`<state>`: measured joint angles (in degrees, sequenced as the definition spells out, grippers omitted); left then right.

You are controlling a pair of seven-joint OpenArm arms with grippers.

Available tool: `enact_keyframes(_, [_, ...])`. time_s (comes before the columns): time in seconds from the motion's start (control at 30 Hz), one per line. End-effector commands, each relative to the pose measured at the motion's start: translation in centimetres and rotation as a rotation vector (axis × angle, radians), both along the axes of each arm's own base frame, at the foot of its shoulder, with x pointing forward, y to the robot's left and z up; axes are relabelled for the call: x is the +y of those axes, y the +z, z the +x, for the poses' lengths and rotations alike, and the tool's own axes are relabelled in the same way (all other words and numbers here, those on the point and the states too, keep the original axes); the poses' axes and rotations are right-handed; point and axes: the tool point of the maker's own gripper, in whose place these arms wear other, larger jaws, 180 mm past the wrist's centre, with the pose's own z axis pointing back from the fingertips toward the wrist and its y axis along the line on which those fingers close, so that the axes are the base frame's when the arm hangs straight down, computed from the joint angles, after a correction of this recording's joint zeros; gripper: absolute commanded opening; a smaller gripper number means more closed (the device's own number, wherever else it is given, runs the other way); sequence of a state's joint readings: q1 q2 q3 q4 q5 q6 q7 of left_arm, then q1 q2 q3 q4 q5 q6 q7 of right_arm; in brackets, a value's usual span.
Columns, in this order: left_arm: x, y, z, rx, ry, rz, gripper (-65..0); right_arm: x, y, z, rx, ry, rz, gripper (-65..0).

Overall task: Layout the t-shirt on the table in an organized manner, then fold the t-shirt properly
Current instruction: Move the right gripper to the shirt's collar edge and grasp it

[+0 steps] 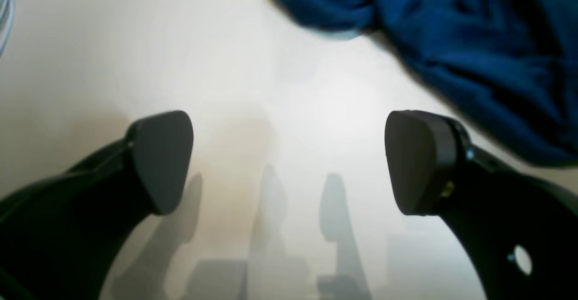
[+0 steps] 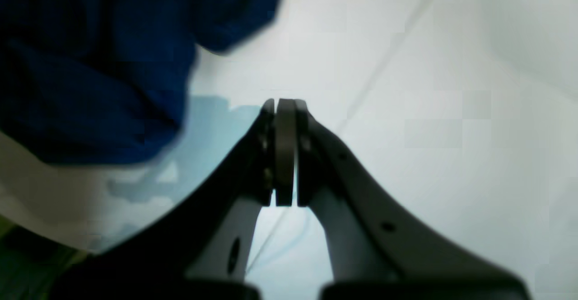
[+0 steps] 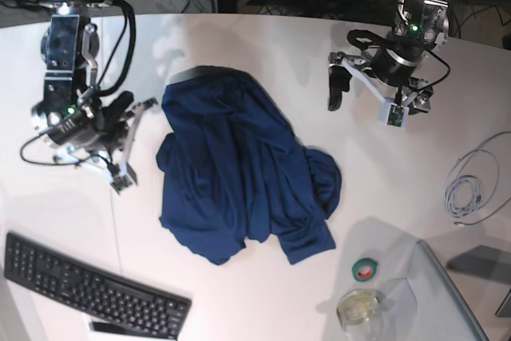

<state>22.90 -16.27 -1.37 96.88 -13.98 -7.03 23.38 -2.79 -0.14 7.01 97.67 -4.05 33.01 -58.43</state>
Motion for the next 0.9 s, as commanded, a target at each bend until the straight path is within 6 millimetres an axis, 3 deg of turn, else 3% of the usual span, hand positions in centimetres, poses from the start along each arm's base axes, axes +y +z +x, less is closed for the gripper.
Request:
enact_keyframes(0.0, [-0.1,0.5,0.2,-0.019,-0.01,-0.004,0.0,1.2,0.9,0.6,-0.038,0.003,0.035,-64.4])
enact_keyframes(0.13, [-0.5,0.0,-0.6,0.0,-0.028,-0.004,0.0,2.5,0.3,-0.3,-0.018,0.0,0.066,-62.1])
enact_keyframes(0.27, [-0.5,0.0,-0.7,0.0,-0.031,-0.004,0.0,3.6,-0.1,-1.0,0.0,-0.003,0.096,-48.0])
enact_keyframes(0.37, [-0.5,-0.3,-1.3,0.014,-0.029,-0.003,0.0,3.9,-0.4,-1.6,0.012,-0.004,0.107,-41.1])
enact_keyframes(0.87, [-0.5,-1.0,-2.5,0.043,-0.029,-0.006,0.0,3.7,0.9,-2.5,-0.025,-0.01,0.1,-40.7])
